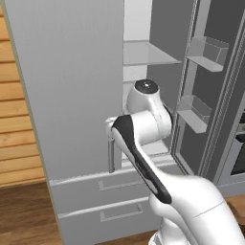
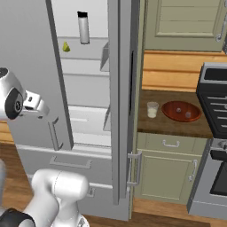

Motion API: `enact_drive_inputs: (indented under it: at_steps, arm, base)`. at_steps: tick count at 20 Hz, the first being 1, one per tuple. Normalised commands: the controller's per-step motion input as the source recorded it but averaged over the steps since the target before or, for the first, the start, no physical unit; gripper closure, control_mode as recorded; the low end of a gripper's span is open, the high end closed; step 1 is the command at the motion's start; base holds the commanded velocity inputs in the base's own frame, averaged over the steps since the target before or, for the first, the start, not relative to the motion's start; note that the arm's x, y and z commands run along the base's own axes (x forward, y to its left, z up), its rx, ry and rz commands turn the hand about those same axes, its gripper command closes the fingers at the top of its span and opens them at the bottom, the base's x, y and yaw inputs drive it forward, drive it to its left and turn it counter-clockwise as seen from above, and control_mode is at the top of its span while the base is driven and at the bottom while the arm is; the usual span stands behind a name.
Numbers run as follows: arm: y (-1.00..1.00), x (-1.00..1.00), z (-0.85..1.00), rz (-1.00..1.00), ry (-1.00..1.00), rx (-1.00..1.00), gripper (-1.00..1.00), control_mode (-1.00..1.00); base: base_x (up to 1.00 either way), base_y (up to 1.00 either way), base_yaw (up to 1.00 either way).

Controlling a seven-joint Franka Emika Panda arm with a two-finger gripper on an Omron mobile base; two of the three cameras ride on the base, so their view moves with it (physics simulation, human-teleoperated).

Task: Grab a lemon wedge from the fridge and one ice cube from the ice bowl, and put them in the glass of lemonade.

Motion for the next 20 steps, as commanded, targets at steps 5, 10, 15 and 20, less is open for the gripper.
enact_drive_inputs:
  at_steps: [5, 10, 15, 20]
  arm:
    - [0.36, 1.00, -1.00, 0.02, 0.00, 0.00, -1.00, -1.00]
    - [0.04, 0.84, -0.50, 0.00, -0.06, 0.00, -1.00, -1.00]
    - [0.09, 0.28, -0.26, 0.00, -0.02, 0.00, -1.00, -1.00]
    - [0.31, 0.17, -0.32, 0.02, 0.00, 0.00, -1.00, -1.00]
  base:
    - [0.00, 0.00, 0.00]
    - [0.00, 0.00, 0.00]
    - [0.00, 0.00, 0.00]
    - [0.00, 0.00, 0.00]
